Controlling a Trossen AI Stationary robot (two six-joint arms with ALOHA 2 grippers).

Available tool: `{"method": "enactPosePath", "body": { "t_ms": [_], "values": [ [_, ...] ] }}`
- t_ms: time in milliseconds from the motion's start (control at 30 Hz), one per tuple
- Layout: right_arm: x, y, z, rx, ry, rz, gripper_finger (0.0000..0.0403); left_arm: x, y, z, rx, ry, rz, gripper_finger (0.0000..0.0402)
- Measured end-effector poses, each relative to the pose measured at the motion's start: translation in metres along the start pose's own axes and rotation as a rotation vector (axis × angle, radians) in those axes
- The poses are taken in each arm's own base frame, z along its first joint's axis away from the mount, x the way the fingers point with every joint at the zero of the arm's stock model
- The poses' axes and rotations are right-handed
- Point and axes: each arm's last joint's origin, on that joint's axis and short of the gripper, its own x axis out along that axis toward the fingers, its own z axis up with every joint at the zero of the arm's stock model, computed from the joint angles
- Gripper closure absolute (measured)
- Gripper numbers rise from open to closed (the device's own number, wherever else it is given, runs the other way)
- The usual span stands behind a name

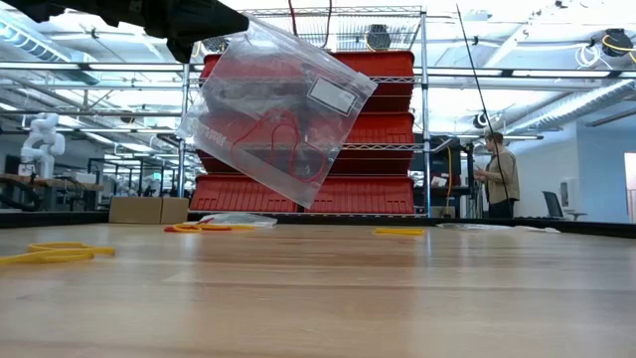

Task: Sort rubber bands
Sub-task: Put the right red rubber band into the bottom right transparent zip lock bag

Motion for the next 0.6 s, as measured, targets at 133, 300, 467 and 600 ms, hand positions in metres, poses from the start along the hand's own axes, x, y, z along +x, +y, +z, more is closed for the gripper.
{"method": "enactPosePath", "body": {
  "t_ms": [133,300,467,600],
  "values": [
    [0.0000,0.0000,-0.0005,0.007,0.005,0.000,0.0403,0.0000,0.0000,0.0004,-0.002,-0.004,0.000,0.0402],
    [0.0000,0.0000,-0.0018,0.011,0.019,0.000,0.0403,0.0000,0.0000,0.0004,-0.002,-0.004,0.000,0.0402],
    [0.0000,0.0000,-0.0025,0.015,0.026,-0.001,0.0403,0.0000,0.0000,0.0004,-0.002,-0.004,0.000,0.0402],
    [0.0000,0.0000,-0.0024,0.015,0.025,0.000,0.0403,0.0000,0.0000,0.0004,-0.002,-0.004,0.000,0.0402]
  ]
}}
